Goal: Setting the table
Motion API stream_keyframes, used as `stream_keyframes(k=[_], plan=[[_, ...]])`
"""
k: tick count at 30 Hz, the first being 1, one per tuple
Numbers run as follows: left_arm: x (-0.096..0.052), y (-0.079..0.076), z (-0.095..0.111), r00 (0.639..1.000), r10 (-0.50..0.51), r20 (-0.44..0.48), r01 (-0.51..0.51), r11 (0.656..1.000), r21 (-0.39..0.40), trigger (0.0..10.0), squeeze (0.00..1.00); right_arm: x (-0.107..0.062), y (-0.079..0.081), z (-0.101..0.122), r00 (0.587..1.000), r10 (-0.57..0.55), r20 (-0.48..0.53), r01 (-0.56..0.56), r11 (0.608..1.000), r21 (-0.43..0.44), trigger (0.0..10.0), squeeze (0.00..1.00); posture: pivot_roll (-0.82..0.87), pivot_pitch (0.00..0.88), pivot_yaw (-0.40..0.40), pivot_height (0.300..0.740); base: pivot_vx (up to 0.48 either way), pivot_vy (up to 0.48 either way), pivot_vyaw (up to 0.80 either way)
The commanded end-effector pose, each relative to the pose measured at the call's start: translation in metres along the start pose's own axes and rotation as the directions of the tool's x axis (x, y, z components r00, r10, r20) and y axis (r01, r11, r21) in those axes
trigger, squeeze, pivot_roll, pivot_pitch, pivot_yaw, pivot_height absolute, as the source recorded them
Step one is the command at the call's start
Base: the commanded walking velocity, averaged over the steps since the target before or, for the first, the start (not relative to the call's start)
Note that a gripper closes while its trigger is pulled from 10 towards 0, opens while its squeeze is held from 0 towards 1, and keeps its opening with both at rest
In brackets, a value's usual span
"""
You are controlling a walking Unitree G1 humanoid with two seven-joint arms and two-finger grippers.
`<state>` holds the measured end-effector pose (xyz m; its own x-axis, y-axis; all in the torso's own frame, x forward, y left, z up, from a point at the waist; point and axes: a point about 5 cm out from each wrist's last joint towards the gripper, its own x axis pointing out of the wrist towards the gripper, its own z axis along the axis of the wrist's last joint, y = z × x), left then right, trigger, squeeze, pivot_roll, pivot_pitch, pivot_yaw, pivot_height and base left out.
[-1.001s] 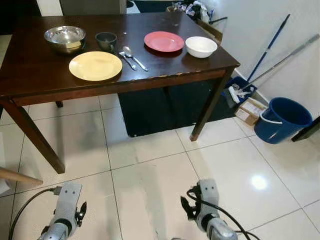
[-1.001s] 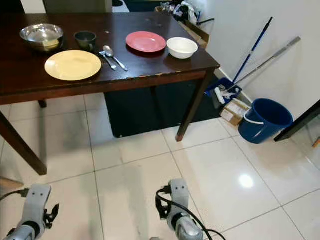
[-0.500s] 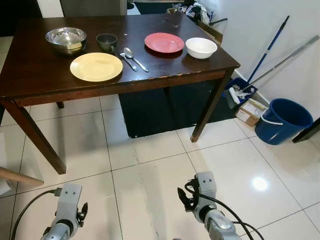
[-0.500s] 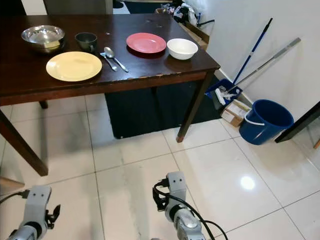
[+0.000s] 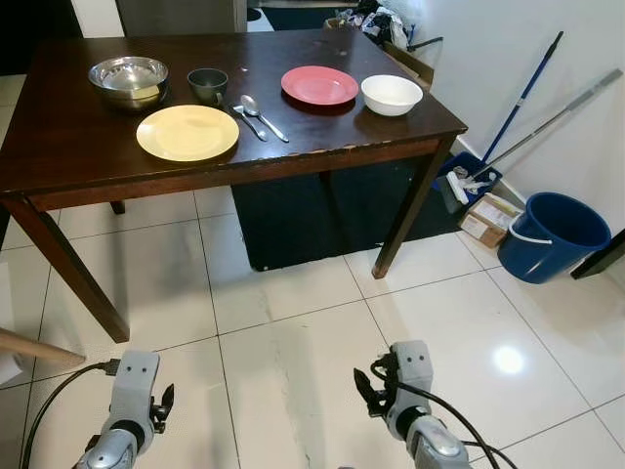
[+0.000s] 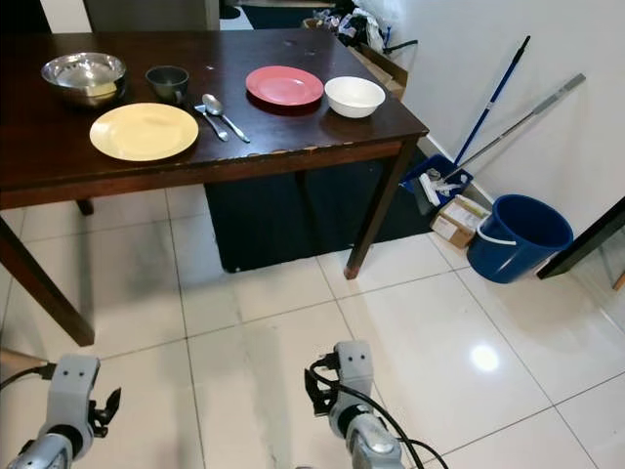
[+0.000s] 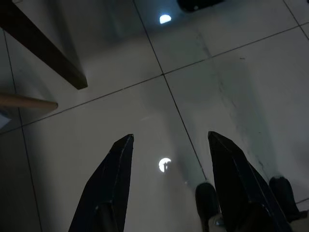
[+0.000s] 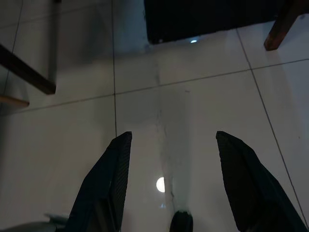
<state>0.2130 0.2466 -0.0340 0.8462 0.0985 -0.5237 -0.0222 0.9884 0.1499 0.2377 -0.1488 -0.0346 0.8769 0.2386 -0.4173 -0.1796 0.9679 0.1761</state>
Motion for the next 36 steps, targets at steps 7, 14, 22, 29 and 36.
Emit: stream_keyframes(k=[7, 14, 22, 29, 36], plan=[[-0.001, -0.009, 0.001, 0.999, -0.031, 0.009, 0.031, 0.999, -0.016, 10.0, 0.0, -0.004, -0.006, -0.001, 1.0, -0.019, 0.013, 0.019, 1.0, 0.02, 10.0, 0.0, -0.1, 0.0, -0.015, 0.74, 0.0, 0.0, 0.0], [-0.002, -0.011, 0.003, 0.999, -0.04, 0.012, 0.04, 0.999, -0.01, 10.0, 0.0, -0.005, -0.007, -0.002, 1.0, -0.029, 0.011, 0.028, 0.999, 0.021, 10.0, 0.0, -0.1, 0.005, -0.013, 0.74, 0.0, 0.0, 0.0], [-0.002, -0.012, 0.011, 0.998, -0.042, 0.042, 0.042, 0.999, -0.007, 10.0, 0.0, -0.002, -0.014, 0.007, 0.997, -0.064, 0.044, 0.062, 0.997, 0.039, 10.0, 0.0, -0.1, 0.008, -0.011, 0.74, 0.0, 0.0, 0.0], [0.001, -0.007, 0.033, 0.992, -0.023, 0.123, 0.024, 1.0, -0.007, 10.0, 0.0, 0.0, -0.02, 0.024, 0.992, -0.062, 0.107, 0.063, 0.998, -0.005, 10.0, 0.0, -0.1, 0.012, -0.01, 0.74, 0.0, 0.0, 0.0], [-0.007, 0.014, 0.111, 0.913, 0.092, 0.398, -0.071, 0.995, -0.066, 10.0, 0.0, 0.001, -0.025, 0.09, 0.921, -0.057, 0.384, 0.077, 0.996, -0.039, 10.0, 0.0, -0.1, 0.022, -0.013, 0.74, 0.0, 0.0, 0.0]])
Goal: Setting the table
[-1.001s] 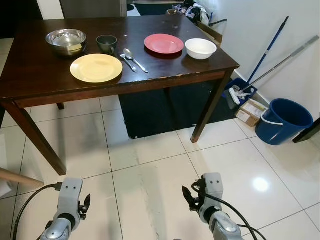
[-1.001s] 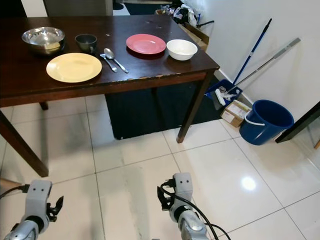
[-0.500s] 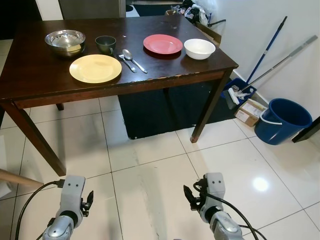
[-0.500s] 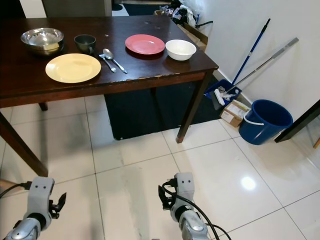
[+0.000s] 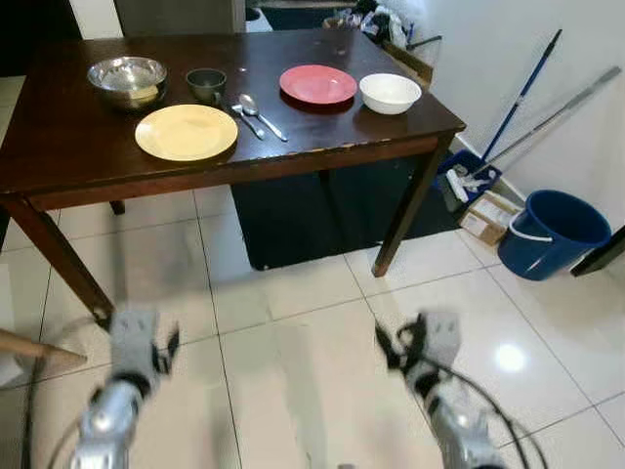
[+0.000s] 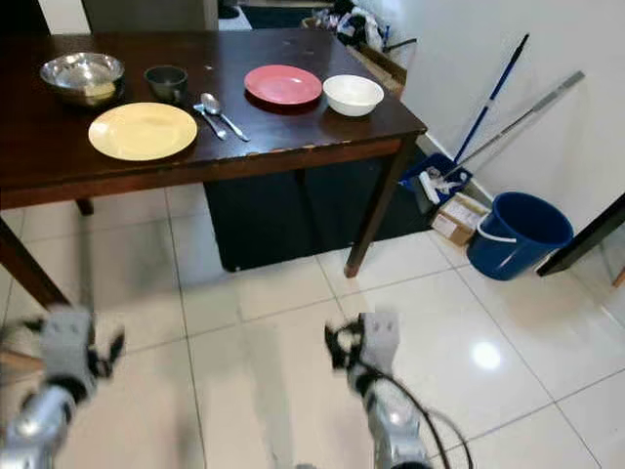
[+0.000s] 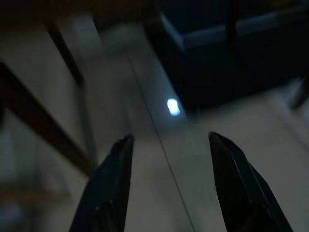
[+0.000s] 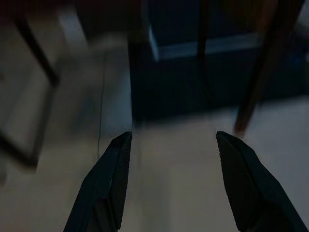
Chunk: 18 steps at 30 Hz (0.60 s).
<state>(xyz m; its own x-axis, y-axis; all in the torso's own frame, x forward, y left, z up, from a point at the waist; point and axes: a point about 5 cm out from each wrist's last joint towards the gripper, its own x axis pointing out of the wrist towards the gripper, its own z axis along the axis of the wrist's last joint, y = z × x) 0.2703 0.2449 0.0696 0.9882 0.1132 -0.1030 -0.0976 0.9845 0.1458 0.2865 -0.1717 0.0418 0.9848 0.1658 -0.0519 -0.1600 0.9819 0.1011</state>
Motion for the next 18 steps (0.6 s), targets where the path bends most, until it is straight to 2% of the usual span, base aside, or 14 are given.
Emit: stream_keyframes(k=[1, 2, 4, 10, 18], plan=[[-0.004, 0.001, -0.005, 0.999, 0.018, -0.03, -0.018, 1.0, -0.017, 10.0, 0.0, -0.005, -0.007, 0.0, 1.0, -0.031, 0.003, 0.031, 0.999, 0.009, 10.0, 0.0, -0.1, 0.022, -0.013, 0.74, 0.0, 0.0, 0.0], [0.004, 0.009, 0.023, 0.997, 0.056, 0.057, -0.054, 0.998, -0.039, 10.0, 0.0, 0.006, -0.008, 0.027, 0.994, -0.04, 0.102, 0.044, 0.998, -0.039, 10.0, 0.0, -0.1, 0.022, -0.013, 0.74, 0.0, 0.0, 0.8], [0.01, 0.016, 0.048, 0.987, 0.089, 0.133, -0.082, 0.995, -0.055, 10.0, 0.0, 0.016, -0.005, 0.051, 0.981, -0.033, 0.189, 0.043, 0.998, -0.045, 10.0, 0.0, -0.09, 0.023, -0.014, 0.74, 0.0, 0.0, 0.8], [0.012, 0.017, 0.063, 0.983, 0.1, 0.157, -0.09, 0.994, -0.068, 10.0, 0.0, 0.021, 0.003, 0.061, 0.979, -0.004, 0.205, 0.017, 0.998, -0.06, 10.0, 0.0, -0.08, 0.02, -0.018, 0.74, 0.0, 0.0, 0.8], [0.008, 0.009, 0.064, 0.986, 0.097, 0.134, -0.086, 0.993, -0.083, 10.0, 0.0, 0.017, 0.005, 0.062, 0.981, -0.003, 0.195, 0.015, 0.998, -0.058, 10.0, 0.0, -0.08, 0.021, -0.019, 0.74, 0.0, 0.0, 0.79]])
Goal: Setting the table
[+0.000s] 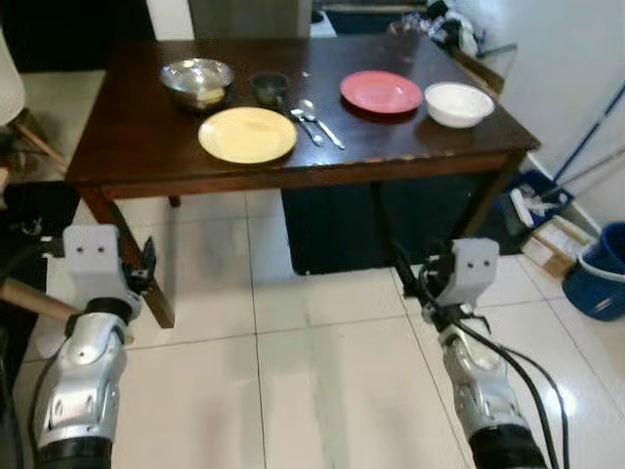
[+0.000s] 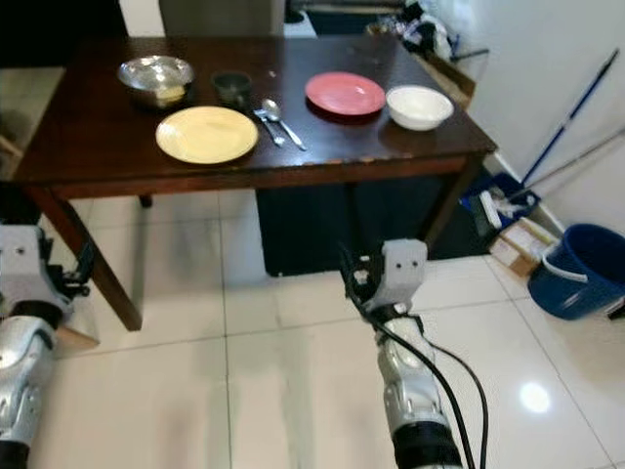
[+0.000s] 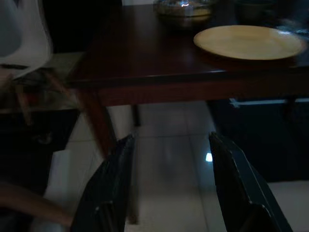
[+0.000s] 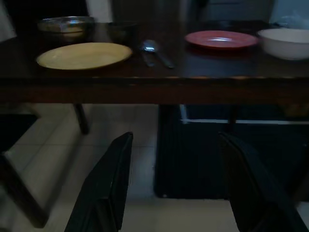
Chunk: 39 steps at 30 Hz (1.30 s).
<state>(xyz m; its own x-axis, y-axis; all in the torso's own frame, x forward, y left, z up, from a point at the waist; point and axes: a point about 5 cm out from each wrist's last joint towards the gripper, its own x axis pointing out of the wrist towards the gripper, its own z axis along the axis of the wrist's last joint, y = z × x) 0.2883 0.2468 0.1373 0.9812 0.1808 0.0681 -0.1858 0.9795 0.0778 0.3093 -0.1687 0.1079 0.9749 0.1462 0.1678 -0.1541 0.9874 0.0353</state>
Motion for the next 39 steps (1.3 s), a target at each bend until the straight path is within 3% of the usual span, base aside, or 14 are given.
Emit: stream_keyframes(k=[1, 19, 39], plan=[[-0.004, 0.0, -0.004, 1.0, 0.005, -0.025, -0.006, 1.0, -0.006, 10.0, 0.0, -0.003, -0.001, -0.004, 1.0, -0.006, -0.026, 0.006, 1.0, 0.006, 10.0, 0.0, -0.08, 0.021, -0.019, 0.74, 0.0, 0.0, 0.79], [-0.005, -0.001, 0.002, 0.999, 0.02, -0.042, -0.02, 1.0, 0.009, 10.0, 0.0, -0.003, 0.001, 0.0, 0.999, 0.004, -0.037, -0.004, 1.0, 0.006, 10.0, 0.0, -0.08, 0.025, -0.017, 0.74, 0.0, 0.0, 0.79], [0.0, -0.003, 0.011, 0.999, 0.036, -0.014, -0.036, 0.999, 0.033, 10.0, 0.0, 0.006, 0.005, 0.018, 1.0, 0.014, 0.02, -0.015, 0.999, 0.047, 10.0, 0.0, -0.08, 0.018, -0.013, 0.74, 0.0, 0.0, 0.78]])
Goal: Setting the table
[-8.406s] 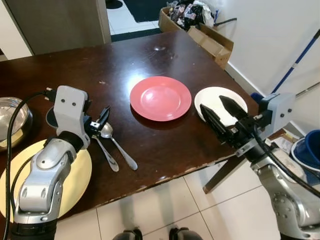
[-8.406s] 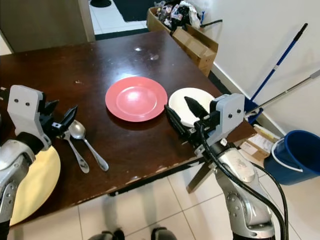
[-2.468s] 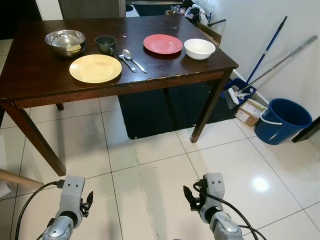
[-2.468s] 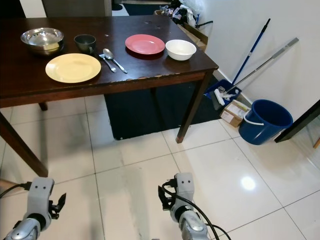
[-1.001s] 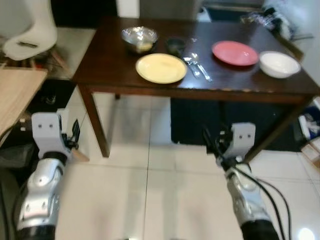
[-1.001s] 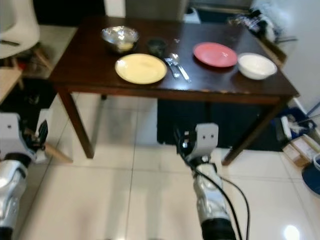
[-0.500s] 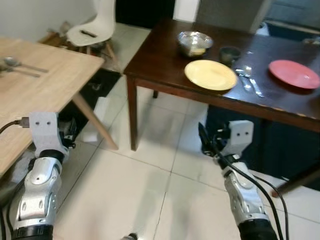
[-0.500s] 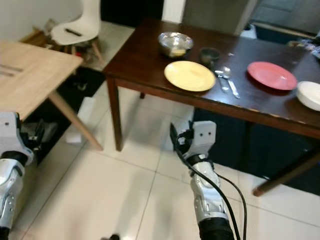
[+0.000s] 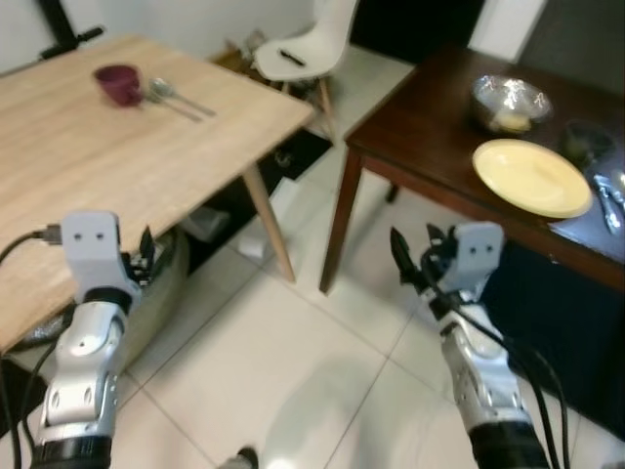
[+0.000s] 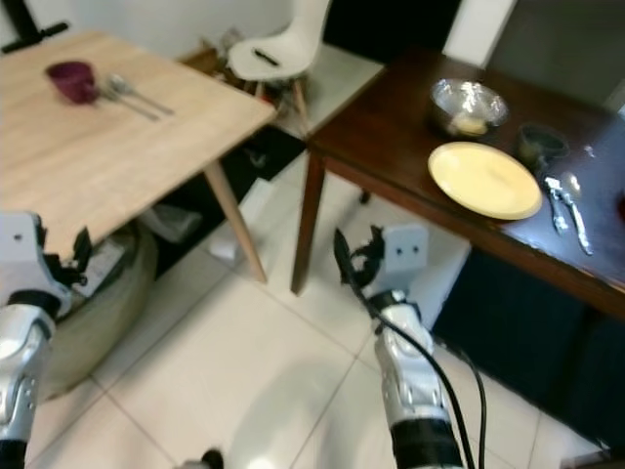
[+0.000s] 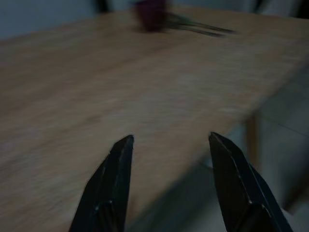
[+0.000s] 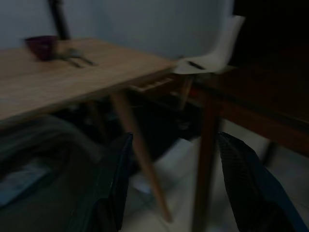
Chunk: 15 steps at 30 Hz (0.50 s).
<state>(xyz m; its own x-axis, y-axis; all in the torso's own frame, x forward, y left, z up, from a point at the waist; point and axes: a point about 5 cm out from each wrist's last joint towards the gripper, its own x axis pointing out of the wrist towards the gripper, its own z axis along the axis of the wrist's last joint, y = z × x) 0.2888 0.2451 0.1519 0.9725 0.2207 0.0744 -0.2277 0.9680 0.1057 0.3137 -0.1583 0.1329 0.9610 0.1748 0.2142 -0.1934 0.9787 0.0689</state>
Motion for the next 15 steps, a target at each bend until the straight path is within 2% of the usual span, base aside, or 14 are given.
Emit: stream_keyframes(k=[1, 2, 15], plan=[[-0.0016, -0.0029, -0.0029, 1.0, -0.004, -0.015, 0.004, 1.0, 0.003, 10.0, 0.0, -0.0045, -0.0053, -0.0039, 0.999, -0.022, -0.026, 0.022, 1.0, 0.017, 10.0, 0.0, -0.08, 0.018, -0.013, 0.74, 0.0, 0.0, 0.43], [-0.0012, -0.0034, -0.0023, 1.0, -0.005, -0.01, 0.005, 1.0, 0.008, 10.0, 0.0, -0.0042, -0.0051, -0.0035, 0.999, -0.024, -0.027, 0.025, 0.999, 0.025, 10.0, 0.0, -0.08, 0.018, -0.013, 0.74, 0.0, 0.0, 0.43], [0.0033, -0.0051, -0.0007, 1.0, 0.007, -0.007, -0.007, 1.0, 0.029, 10.0, 0.0, -0.0054, -0.001, 0.0018, 1.0, -0.002, -0.005, 0.002, 0.999, 0.052, 10.0, 0.0, -0.08, 0.022, -0.009, 0.74, 0.48, 0.0, 0.0]])
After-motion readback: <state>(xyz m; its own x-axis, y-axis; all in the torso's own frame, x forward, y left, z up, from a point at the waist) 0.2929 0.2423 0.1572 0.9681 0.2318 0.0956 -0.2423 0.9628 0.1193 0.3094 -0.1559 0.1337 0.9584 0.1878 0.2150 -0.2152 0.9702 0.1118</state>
